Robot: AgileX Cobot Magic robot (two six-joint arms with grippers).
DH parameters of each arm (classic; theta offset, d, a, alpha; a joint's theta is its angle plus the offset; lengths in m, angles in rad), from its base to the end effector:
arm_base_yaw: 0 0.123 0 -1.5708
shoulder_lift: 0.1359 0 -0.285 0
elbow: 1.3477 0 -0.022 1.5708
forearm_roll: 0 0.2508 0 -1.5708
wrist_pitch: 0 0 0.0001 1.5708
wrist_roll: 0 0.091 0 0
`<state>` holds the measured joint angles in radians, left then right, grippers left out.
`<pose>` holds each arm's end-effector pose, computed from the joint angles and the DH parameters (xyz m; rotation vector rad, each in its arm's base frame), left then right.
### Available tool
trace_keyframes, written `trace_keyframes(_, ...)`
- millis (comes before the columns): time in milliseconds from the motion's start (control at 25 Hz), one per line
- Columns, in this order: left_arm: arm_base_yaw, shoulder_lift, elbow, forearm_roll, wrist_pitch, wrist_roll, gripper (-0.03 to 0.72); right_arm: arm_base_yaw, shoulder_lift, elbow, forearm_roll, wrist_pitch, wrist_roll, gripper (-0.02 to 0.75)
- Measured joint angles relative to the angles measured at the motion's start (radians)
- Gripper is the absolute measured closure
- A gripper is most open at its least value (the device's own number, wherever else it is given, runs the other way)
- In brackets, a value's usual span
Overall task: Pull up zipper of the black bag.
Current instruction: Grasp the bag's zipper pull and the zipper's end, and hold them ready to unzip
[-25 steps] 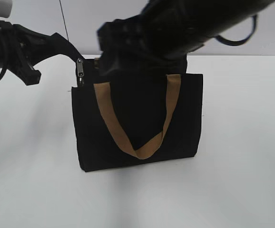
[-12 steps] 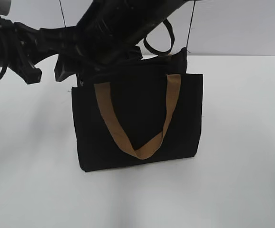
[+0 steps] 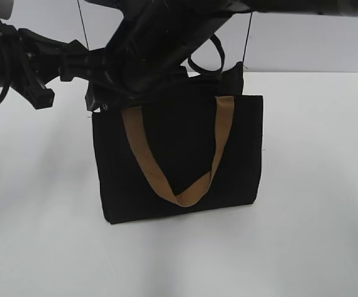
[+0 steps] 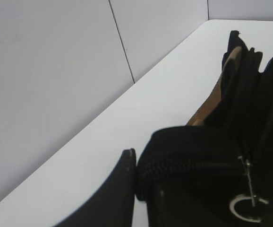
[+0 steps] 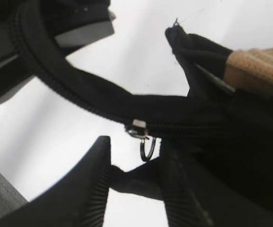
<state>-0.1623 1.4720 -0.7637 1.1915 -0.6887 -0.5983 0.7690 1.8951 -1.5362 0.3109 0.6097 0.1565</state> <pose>0.2844 -0.1009 0.2562 0.9805 1.5655 -0.3649 0.2997 0.3123 0.2644 -0.5330 2.4972 0.7164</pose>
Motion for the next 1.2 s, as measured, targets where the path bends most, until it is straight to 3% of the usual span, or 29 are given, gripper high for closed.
trace_keyframes(280, 0.0, 0.0, 0.0, -0.001, -0.014, -0.003, 0.661, 0.0, 0.037, -0.002, -0.041, -0.068, 0.083, 0.612)
trace_keyframes(440, 0.0, 0.0, 0.0, -0.001, -0.015, -0.012, 0.661, 0.0, 0.043, -0.003, -0.077, -0.079, 0.125, 0.741)
trace_keyframes(840, 0.0, 0.0, 0.0, 0.017, 0.035, -0.059, 0.661, 0.0, -0.02, -0.009, -0.11, 0.053, 0.07, 0.753)
trace_keyframes(1200, 0.0, 0.0, 0.0, 0.035, 0.036, -0.086, 0.661, 0.0, -0.039, -0.01, -0.117, 0.056, 0.009, 0.753)
